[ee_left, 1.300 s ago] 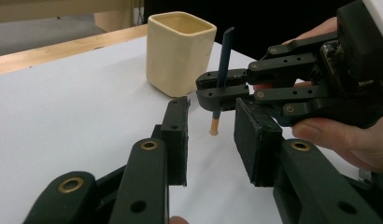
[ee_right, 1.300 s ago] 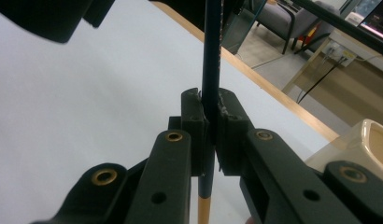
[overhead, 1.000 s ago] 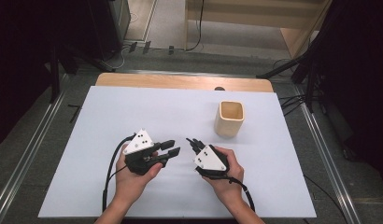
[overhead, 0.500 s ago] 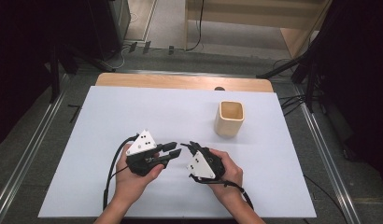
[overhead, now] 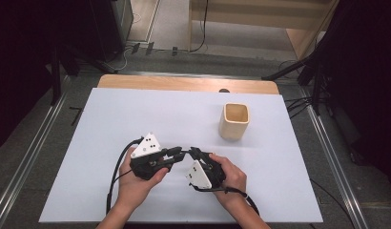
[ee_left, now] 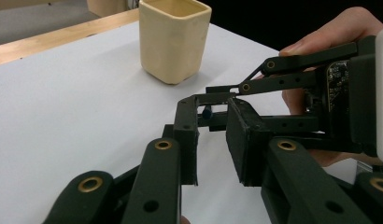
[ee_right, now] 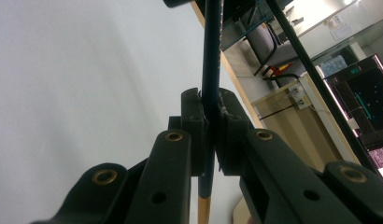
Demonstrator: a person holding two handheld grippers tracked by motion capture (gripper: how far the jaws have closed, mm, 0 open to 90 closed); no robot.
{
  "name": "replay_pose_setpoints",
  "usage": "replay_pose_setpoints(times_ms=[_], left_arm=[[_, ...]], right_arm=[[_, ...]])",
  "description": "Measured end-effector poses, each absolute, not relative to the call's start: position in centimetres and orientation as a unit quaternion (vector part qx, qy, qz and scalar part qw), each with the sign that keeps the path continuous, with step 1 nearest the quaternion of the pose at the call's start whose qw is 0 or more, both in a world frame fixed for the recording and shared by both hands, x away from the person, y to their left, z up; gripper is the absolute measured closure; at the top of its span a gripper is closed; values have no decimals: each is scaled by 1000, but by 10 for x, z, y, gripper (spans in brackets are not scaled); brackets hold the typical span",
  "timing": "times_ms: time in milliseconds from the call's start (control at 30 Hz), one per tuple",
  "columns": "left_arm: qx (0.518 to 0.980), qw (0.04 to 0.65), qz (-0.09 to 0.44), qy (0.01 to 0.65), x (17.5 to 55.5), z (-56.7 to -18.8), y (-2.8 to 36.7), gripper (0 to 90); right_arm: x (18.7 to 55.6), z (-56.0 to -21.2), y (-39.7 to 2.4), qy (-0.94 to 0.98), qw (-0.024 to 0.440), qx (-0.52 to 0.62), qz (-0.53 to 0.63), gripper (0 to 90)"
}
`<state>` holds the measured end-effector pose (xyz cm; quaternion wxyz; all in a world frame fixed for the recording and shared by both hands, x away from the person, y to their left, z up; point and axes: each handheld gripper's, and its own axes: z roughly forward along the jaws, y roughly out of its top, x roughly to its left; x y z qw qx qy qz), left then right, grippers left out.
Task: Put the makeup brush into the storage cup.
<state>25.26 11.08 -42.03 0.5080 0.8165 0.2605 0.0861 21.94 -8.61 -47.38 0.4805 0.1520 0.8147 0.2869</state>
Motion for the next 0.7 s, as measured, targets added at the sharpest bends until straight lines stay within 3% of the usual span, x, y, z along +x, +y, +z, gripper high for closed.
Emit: replay_pose_setpoints(times_ms=[700], left_arm=[[822,496,68,272,256,-424,107,846]], right_arm=[[215,-476,-79,808,516,111,262,849]])
